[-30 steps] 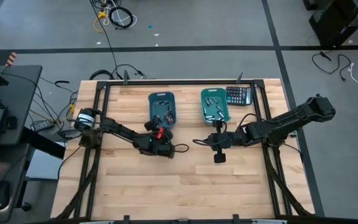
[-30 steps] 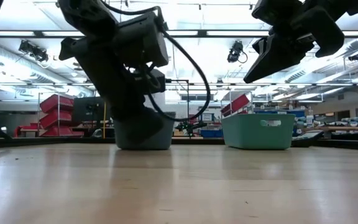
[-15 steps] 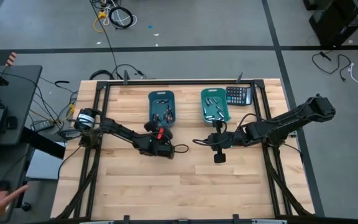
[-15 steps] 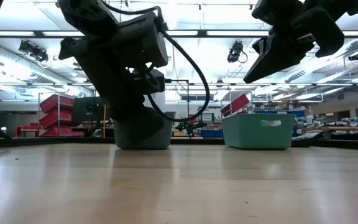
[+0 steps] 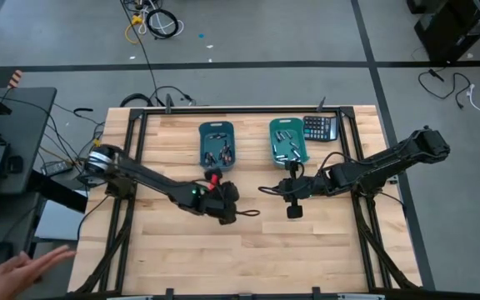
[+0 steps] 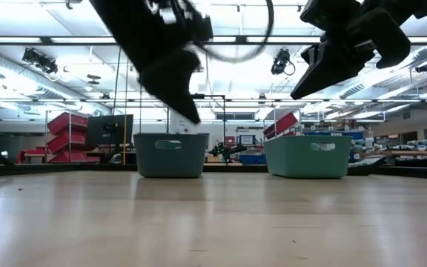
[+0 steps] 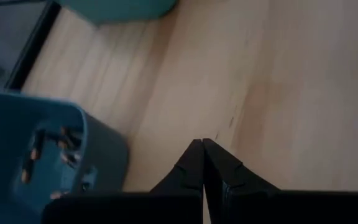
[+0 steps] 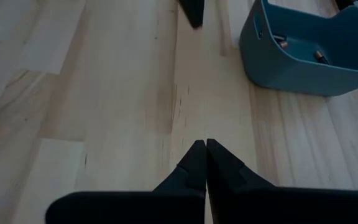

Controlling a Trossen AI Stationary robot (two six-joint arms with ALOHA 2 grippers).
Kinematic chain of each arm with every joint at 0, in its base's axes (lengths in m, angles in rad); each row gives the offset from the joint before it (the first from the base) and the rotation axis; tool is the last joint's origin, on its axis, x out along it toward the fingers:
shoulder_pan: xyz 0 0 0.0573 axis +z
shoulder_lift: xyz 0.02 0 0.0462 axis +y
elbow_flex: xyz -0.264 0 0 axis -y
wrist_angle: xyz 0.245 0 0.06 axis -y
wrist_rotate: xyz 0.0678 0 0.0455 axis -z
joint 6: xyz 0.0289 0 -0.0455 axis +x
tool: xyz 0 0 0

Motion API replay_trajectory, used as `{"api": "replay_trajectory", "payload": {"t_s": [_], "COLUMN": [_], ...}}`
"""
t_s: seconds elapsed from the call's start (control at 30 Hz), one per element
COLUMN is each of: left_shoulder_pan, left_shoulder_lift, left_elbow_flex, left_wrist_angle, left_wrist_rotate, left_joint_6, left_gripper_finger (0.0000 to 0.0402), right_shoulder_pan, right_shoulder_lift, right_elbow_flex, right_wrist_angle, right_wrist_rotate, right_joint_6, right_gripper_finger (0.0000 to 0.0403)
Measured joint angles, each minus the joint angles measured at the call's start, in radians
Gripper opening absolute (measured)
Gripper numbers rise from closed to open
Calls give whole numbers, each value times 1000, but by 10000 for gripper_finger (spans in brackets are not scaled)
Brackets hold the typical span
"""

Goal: Sort batteries
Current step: Move all the bins to the top corner of the table

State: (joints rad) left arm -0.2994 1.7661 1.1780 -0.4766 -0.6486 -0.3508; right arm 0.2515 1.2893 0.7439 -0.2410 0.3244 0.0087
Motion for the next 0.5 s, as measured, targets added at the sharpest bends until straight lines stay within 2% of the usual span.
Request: {"api": "replay_trajectory", "payload": {"t_s": [0.27, 0.5], "left_shoulder_pan": [33, 131], "left_shoulder_lift": [-150, -201], "left_elbow_flex": [-13, -112], "left_wrist_angle": [-117, -62], "left_wrist_rotate": [28, 170], "left_joint_6": [106, 146], "left_gripper_finger": [0, 0], "right_shoulder_pan": [0, -19], "right_shoulder_lift": [0, 1], "right_elbow_flex": [-32, -97], "right_wrist_angle": [40, 116], "right_wrist_rotate": [0, -2], "right_joint_6": [0, 0], "right_gripper_finger": [0, 0]}}
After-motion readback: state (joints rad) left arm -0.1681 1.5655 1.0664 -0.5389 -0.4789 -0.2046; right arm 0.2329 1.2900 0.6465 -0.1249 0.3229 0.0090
